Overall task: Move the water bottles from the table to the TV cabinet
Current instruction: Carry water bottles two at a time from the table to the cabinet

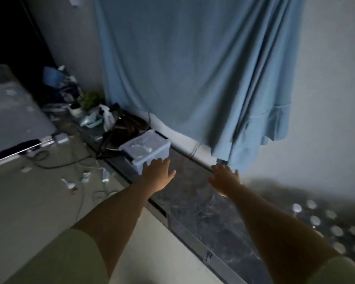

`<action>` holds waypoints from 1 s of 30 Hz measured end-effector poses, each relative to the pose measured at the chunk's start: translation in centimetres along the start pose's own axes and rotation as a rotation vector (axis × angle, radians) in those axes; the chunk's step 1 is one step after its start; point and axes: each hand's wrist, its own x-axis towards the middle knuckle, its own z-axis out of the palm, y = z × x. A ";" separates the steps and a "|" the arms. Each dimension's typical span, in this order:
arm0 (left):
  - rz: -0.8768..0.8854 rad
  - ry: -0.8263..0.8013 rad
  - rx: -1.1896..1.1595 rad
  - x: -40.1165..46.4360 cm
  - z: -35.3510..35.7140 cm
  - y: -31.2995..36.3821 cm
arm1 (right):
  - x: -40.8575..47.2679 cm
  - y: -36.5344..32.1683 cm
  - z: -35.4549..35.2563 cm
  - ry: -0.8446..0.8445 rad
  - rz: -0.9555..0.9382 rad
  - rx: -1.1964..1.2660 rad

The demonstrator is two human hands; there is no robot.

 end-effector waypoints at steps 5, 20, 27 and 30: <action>-0.262 0.016 -0.021 -7.1 -0.1 -8.2 | 0.9 -10.8 1.7 -0.036 -0.274 -0.106; -0.725 0.086 -0.010 -31.3 -3.2 -30.7 | -8.2 -43.9 7.3 -0.051 -0.773 -0.211; -0.922 0.077 -0.047 -44.1 -4.5 -40.8 | -16.0 -58.1 10.9 -0.099 -0.930 -0.231; -1.031 0.092 -0.062 -49.1 -4.6 -44.1 | -19.2 -63.7 11.8 -0.125 -1.019 -0.264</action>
